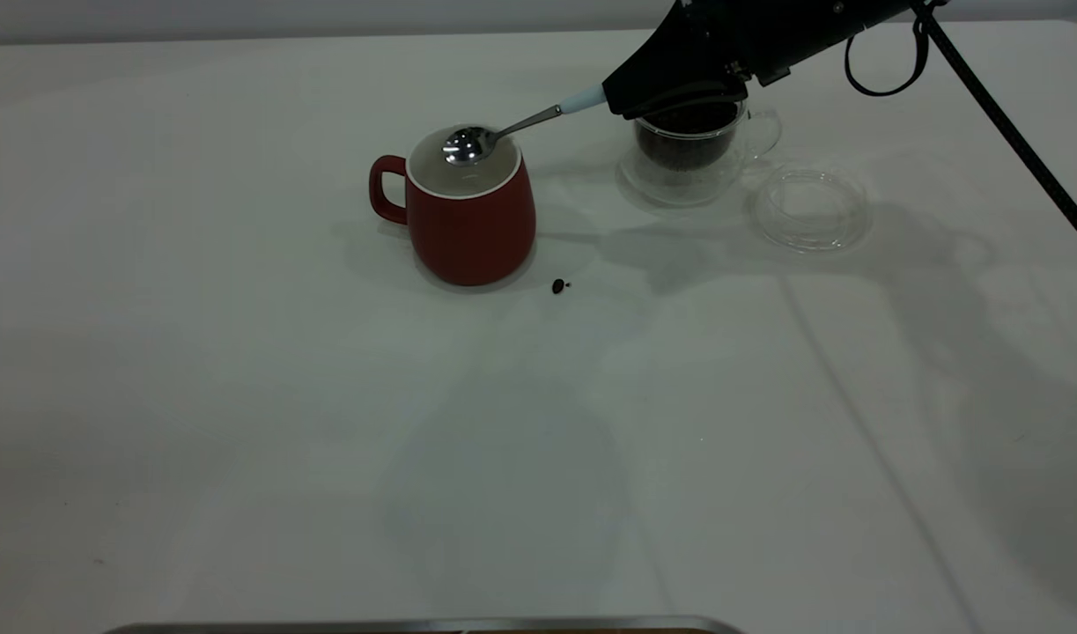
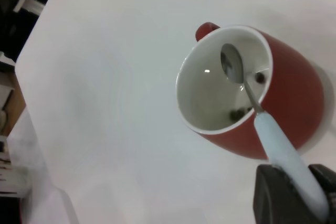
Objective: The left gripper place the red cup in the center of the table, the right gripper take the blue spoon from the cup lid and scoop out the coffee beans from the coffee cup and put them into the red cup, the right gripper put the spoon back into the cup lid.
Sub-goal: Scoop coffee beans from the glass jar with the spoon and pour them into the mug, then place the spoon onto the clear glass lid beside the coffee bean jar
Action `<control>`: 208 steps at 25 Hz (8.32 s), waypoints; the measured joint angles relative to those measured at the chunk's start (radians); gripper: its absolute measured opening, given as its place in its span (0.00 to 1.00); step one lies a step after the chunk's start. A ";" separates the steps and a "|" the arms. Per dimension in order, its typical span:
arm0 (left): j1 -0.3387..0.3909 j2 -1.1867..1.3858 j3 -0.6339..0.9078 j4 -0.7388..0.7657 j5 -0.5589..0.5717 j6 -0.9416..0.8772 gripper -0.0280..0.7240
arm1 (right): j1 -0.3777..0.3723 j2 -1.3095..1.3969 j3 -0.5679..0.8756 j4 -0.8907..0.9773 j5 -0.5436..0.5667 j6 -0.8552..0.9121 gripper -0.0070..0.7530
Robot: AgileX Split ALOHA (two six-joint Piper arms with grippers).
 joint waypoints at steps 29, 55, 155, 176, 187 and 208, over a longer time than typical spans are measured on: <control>0.000 0.000 0.000 0.000 0.000 -0.002 0.81 | -0.039 -0.750 0.554 -0.114 -0.378 0.684 0.16; 0.000 0.000 0.000 0.000 0.000 -0.002 0.81 | -0.092 -0.439 0.689 0.450 -0.571 0.351 0.16; 0.000 0.000 0.000 0.000 0.000 -0.003 0.81 | -0.207 -0.014 0.561 0.453 -0.132 0.295 0.16; 0.000 0.000 0.000 0.000 0.000 -0.002 0.81 | -0.148 0.031 0.561 0.412 -0.055 0.297 0.16; 0.000 0.000 0.000 0.000 0.000 -0.001 0.81 | -0.173 -0.111 0.663 0.382 0.177 0.392 0.16; 0.000 0.000 0.000 0.000 0.000 -0.003 0.81 | -0.159 -0.018 0.767 0.454 0.217 0.351 0.16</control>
